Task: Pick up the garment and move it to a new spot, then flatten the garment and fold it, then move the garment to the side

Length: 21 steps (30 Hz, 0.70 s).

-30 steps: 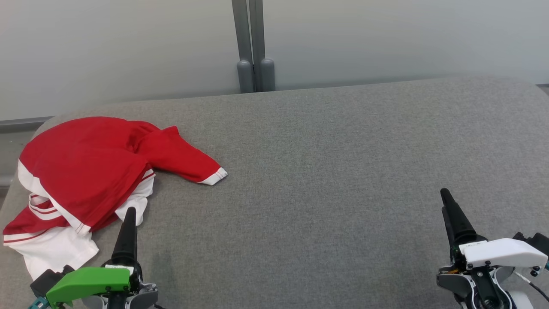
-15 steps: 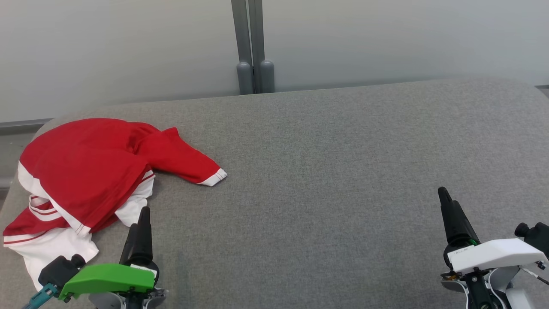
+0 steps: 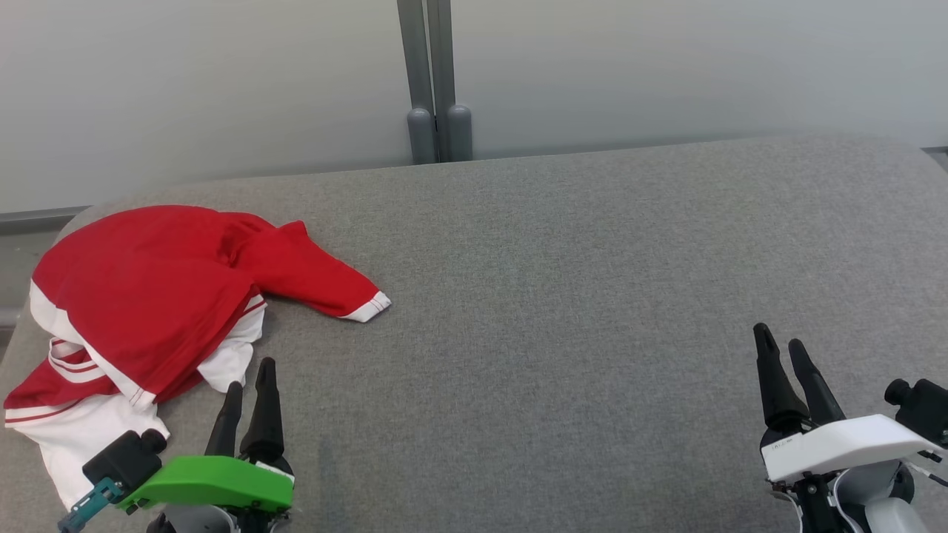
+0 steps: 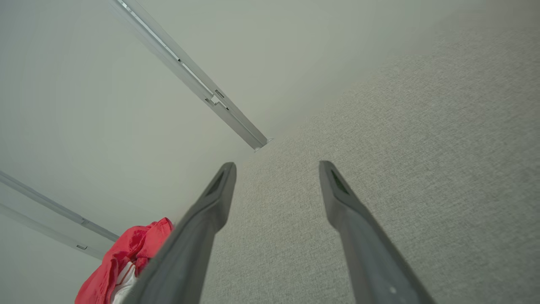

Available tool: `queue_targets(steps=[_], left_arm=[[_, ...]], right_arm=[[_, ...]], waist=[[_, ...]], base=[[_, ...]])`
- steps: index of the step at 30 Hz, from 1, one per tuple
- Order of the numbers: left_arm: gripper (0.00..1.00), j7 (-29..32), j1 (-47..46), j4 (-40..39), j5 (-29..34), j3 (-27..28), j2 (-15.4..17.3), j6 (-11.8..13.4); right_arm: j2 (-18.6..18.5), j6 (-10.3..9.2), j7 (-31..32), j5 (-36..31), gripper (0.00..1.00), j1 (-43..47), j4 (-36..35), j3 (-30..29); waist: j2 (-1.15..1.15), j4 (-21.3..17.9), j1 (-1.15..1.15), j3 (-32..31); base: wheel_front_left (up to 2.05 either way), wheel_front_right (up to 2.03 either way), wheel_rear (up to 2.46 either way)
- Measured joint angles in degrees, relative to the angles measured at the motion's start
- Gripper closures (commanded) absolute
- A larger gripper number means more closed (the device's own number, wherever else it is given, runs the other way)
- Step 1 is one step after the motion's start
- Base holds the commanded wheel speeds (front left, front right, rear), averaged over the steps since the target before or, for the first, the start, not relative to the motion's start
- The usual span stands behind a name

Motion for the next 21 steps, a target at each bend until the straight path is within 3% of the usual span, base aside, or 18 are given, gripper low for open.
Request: queue_targets(steps=[21], left_arm=[[0.00,-3.54,0.35,1.44,15.49,-1.52,0.11,-0.56]], right_arm=[[-0.40,0.01,-3.60,-15.55,0.00,1.47,0.04,-0.59]], waist=[[0.00,0.18,0.00,0.05]], base=[[0.00,0.00,0.00]])
